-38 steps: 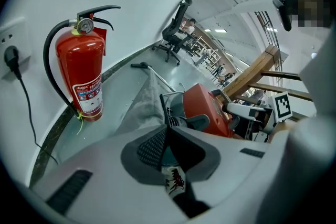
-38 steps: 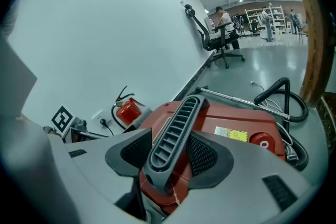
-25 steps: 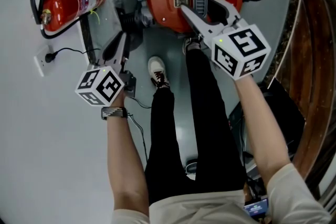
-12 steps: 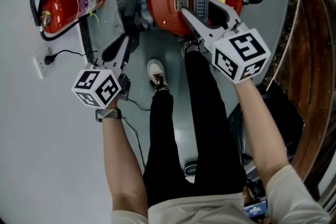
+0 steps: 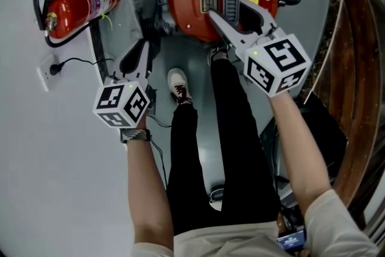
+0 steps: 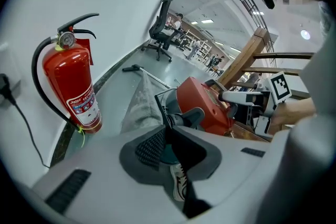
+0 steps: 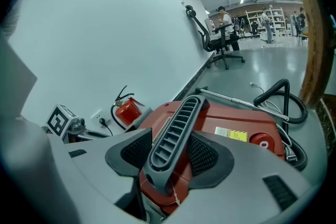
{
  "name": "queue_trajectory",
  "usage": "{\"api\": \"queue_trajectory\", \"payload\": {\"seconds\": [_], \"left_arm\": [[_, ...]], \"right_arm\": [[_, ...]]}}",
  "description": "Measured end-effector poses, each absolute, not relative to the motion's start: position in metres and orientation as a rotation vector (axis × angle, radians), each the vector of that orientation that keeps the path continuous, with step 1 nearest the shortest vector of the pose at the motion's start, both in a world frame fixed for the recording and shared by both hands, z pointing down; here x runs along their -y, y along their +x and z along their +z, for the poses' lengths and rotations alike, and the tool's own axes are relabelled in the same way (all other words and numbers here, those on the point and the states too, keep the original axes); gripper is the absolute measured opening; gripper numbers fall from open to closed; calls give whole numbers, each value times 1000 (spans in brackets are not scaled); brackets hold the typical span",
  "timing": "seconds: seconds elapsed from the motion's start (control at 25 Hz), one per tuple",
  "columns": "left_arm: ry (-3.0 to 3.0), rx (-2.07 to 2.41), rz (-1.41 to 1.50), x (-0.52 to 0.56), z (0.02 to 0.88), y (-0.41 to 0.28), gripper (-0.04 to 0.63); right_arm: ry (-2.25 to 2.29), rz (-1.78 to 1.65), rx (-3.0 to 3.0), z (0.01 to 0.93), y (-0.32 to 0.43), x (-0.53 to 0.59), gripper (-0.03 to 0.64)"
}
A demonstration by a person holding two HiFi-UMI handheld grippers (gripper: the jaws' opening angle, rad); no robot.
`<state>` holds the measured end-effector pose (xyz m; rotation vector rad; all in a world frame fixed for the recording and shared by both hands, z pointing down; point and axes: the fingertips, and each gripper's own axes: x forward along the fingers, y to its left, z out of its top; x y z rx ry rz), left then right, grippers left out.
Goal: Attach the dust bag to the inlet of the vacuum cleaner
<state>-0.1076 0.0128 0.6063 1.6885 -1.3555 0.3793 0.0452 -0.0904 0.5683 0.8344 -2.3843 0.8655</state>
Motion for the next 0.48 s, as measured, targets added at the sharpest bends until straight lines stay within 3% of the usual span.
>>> {"api": "queue_trajectory", "payload": {"seconds": [0.48], "left_arm": [[1644,1510,625,-11,611,-106,48]], "right_arm": [[828,872,2384,568,46,90,211]]}}
